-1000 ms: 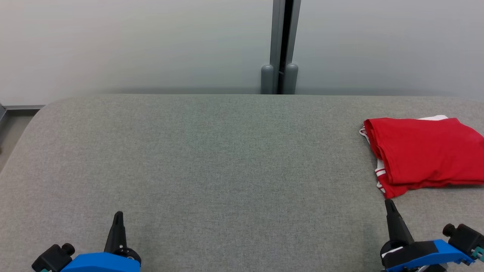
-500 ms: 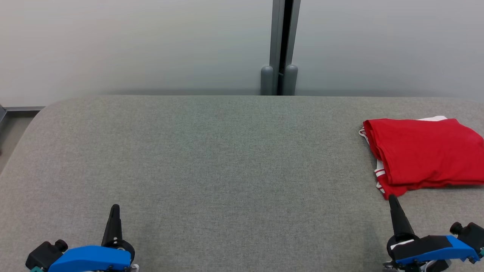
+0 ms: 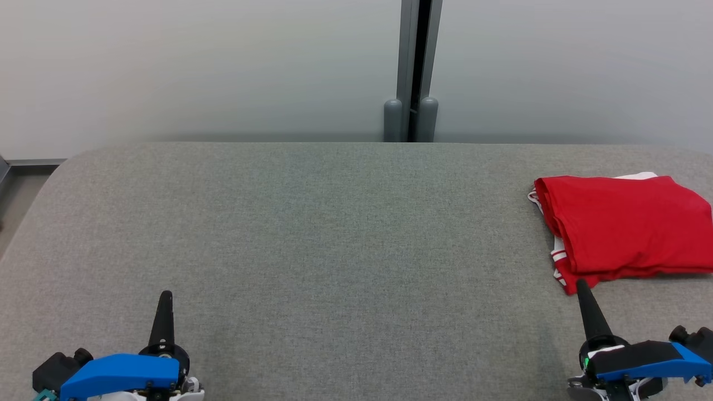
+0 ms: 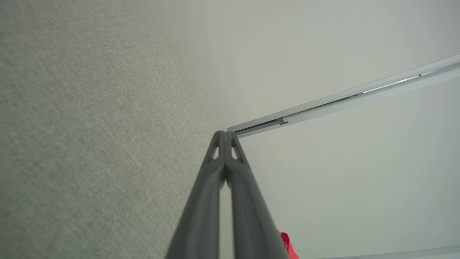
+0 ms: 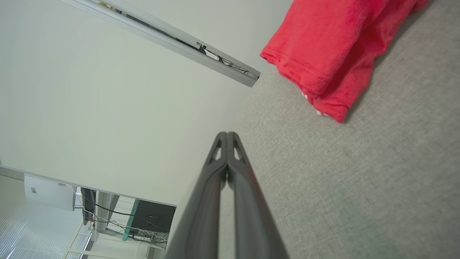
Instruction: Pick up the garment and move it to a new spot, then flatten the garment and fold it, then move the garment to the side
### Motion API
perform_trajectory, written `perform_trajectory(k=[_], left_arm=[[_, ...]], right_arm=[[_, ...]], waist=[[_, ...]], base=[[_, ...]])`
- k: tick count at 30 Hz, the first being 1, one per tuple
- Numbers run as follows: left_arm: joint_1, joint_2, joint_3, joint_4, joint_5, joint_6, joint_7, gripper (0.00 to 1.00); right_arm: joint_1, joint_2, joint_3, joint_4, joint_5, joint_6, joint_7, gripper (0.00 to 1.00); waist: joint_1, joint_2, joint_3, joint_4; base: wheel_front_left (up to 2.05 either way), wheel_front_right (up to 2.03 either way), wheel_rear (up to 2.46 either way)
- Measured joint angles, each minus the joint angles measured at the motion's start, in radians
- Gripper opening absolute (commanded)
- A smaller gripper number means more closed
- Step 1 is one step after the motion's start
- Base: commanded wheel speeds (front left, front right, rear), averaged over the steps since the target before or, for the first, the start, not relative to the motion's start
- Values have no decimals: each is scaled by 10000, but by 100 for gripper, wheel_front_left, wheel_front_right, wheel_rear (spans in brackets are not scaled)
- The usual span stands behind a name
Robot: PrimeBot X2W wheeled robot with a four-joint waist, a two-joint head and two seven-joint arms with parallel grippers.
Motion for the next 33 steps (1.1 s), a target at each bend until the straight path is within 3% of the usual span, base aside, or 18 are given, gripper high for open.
perform_trajectory(k=[33], left_arm=[[-371,-198,568,-305,-2290,-94,771,0]], right_arm=[[-221,-13,-274,-295,2936,0,759,0]], waist=[[0,0,-103,-18]], base=[[0,0,0]])
